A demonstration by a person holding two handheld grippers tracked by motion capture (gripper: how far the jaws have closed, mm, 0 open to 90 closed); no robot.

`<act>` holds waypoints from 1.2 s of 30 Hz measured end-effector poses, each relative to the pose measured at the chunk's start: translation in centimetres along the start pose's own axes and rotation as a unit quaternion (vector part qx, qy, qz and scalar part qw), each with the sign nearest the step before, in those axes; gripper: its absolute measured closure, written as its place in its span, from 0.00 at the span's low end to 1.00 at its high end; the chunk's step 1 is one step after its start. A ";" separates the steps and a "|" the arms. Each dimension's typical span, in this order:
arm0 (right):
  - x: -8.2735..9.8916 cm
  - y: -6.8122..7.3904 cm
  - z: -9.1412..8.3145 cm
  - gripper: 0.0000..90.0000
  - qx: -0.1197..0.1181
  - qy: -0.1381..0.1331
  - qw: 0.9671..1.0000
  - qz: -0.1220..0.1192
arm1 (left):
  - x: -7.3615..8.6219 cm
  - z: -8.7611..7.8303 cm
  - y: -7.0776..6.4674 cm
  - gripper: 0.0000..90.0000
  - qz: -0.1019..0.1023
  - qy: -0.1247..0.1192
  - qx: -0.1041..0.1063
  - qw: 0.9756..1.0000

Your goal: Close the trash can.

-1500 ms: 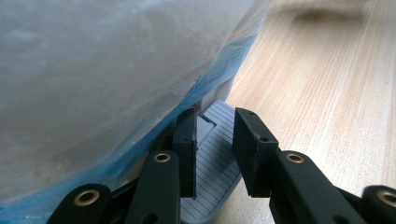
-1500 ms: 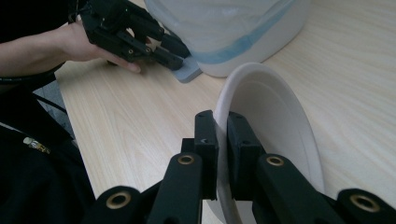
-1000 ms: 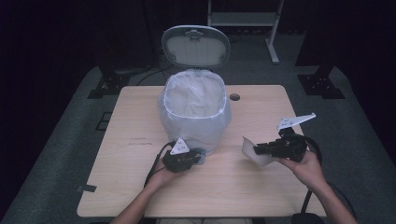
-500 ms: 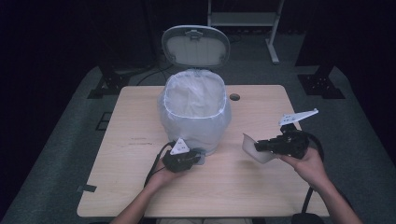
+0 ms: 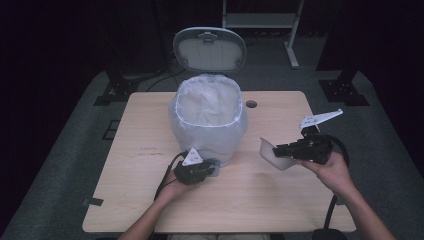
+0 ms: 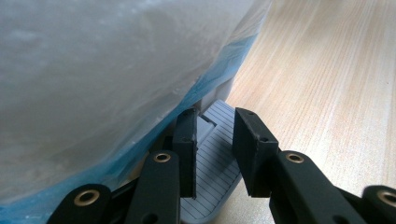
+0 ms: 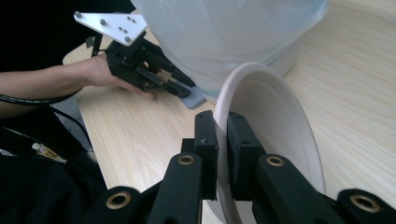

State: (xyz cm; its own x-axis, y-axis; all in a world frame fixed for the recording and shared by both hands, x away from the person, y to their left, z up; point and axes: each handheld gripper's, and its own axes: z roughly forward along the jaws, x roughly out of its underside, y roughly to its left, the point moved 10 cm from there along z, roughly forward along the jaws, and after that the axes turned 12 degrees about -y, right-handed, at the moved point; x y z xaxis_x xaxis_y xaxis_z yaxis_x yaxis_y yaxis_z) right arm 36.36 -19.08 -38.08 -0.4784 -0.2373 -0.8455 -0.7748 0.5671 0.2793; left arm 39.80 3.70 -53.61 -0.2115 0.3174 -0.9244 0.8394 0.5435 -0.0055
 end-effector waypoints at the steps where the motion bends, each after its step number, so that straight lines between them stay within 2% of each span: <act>1: -0.1 0.0 0.0 0.93 0.000 0.000 1.000 0.000 | 0.0 0.0 0.0 0.79 0.000 0.000 0.000 1.000; 8: -1.0 0.0 -0.4 0.93 0.004 -0.002 1.000 -0.007 | 0.0 0.0 0.0 0.79 -0.001 -0.001 0.000 1.000; 10: -1.4 0.1 -0.5 0.93 -0.002 -0.008 1.000 -0.001 | 0.0 0.0 0.0 0.79 -0.001 -0.001 0.000 1.000; 12: -1.4 0.0 -0.6 0.93 0.004 0.000 1.000 -0.007 | 0.0 0.0 0.0 0.79 -0.002 -0.001 0.000 1.000; 14: -1.7 0.1 -0.7 0.93 0.000 -0.002 1.000 -0.005 | 0.0 0.0 0.0 0.79 -0.002 -0.001 0.000 1.000; 23: -3.0 0.5 -0.7 0.93 -0.001 0.005 1.000 -0.019 | 0.0 0.0 0.0 0.79 -0.002 -0.001 0.000 1.000; 36: -5.1 1.0 -1.3 0.93 -0.003 0.001 1.000 -0.024 | 0.0 0.0 0.0 0.79 -0.002 0.001 0.001 1.000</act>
State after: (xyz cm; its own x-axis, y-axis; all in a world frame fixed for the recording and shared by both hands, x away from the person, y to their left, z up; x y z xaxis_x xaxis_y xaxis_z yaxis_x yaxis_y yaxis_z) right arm 37.50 -18.36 -32.91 -0.4418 -0.2657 -0.8569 -0.7993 0.5503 0.2415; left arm 39.77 3.69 -53.60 -0.2149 0.3168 -0.9238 0.8394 0.5435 -0.0089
